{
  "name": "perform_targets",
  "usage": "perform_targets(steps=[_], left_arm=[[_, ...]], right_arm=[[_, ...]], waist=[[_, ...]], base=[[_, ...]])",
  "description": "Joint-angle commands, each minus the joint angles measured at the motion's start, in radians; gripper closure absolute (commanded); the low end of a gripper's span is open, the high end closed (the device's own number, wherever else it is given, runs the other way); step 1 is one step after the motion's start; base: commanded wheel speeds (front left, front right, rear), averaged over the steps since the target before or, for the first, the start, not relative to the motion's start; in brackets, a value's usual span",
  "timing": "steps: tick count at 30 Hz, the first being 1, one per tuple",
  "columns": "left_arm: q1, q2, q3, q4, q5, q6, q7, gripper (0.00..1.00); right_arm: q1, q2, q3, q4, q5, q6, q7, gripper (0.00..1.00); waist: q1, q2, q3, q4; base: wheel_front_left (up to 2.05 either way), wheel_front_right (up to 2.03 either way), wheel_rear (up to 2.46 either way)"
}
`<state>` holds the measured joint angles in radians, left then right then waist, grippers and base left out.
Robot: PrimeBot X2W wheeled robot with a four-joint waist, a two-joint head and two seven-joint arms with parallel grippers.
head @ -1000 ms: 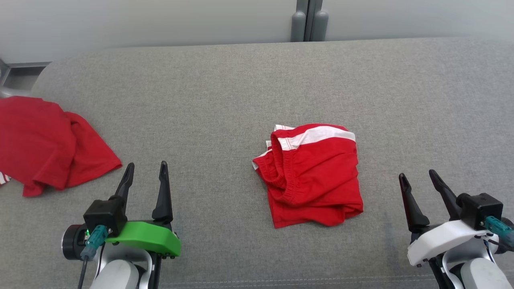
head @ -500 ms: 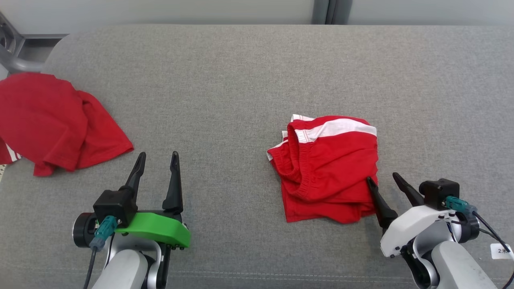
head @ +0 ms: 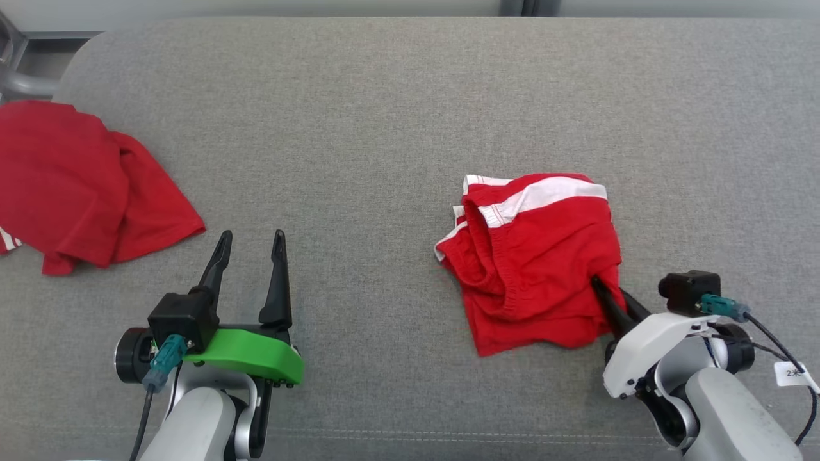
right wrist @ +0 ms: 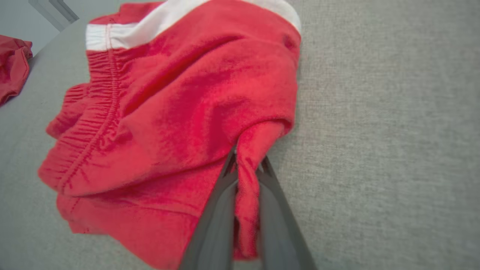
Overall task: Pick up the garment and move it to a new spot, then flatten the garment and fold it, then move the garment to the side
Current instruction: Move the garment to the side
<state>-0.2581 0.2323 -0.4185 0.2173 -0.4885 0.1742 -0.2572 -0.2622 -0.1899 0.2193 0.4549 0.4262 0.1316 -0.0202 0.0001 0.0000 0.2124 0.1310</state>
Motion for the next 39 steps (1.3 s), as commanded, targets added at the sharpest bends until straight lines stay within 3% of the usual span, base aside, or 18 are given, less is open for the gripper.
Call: perform_targets(steps=[1, 8, 15, 24, 30, 39], left_arm=[[-0.018, 0.001, 0.006, -0.005, 0.009, -0.002, -0.006, 0.00], [-0.027, 0.010, 0.011, -0.029, 0.017, -0.003, -0.008, 0.00], [-0.067, 0.028, 0.003, -0.076, 0.039, -0.004, 0.004, 0.00], [-0.153, 0.040, -0.033, -0.133, 0.074, -0.015, 0.050, 0.00], [-0.196, 0.044, -0.056, -0.169, 0.095, -0.021, 0.078, 0.00], [-0.251, 0.058, -0.078, -0.238, 0.124, -0.020, 0.112, 0.00]], right_arm=[[-0.011, -0.021, -0.010, -0.010, -0.015, -0.002, -0.010, 1.00], [-0.011, -0.060, -0.037, -0.053, -0.058, -0.002, -0.023, 1.00], [-0.051, -0.111, -0.055, -0.077, -0.106, -0.002, -0.037, 1.00], [-0.221, -0.154, -0.078, 0.038, -0.058, -0.002, -0.093, 1.00], [-0.382, -0.209, -0.083, 0.193, -0.026, -0.002, -0.158, 1.00], [-0.551, -0.277, -0.069, 0.397, -0.012, -0.002, -0.209, 1.00]], waist=[[-0.0001, 0.0000, 0.004, -0.018], [-0.0001, 0.0000, 0.020, -0.094], [-0.0001, 0.0000, 0.075, -0.237], [-0.0001, 0.0000, 0.132, -0.377], [-0.0001, 0.0000, 0.179, -0.404], [-0.0001, 0.0000, 0.256, -0.386]], base=[[0.00, 0.00, 0.00], [0.00, 0.00, 0.00], [0.00, 0.00, 0.00], [0.00, 0.00, 0.00], [0.00, 0.00, 0.00], [0.00, 0.00, 0.00]])
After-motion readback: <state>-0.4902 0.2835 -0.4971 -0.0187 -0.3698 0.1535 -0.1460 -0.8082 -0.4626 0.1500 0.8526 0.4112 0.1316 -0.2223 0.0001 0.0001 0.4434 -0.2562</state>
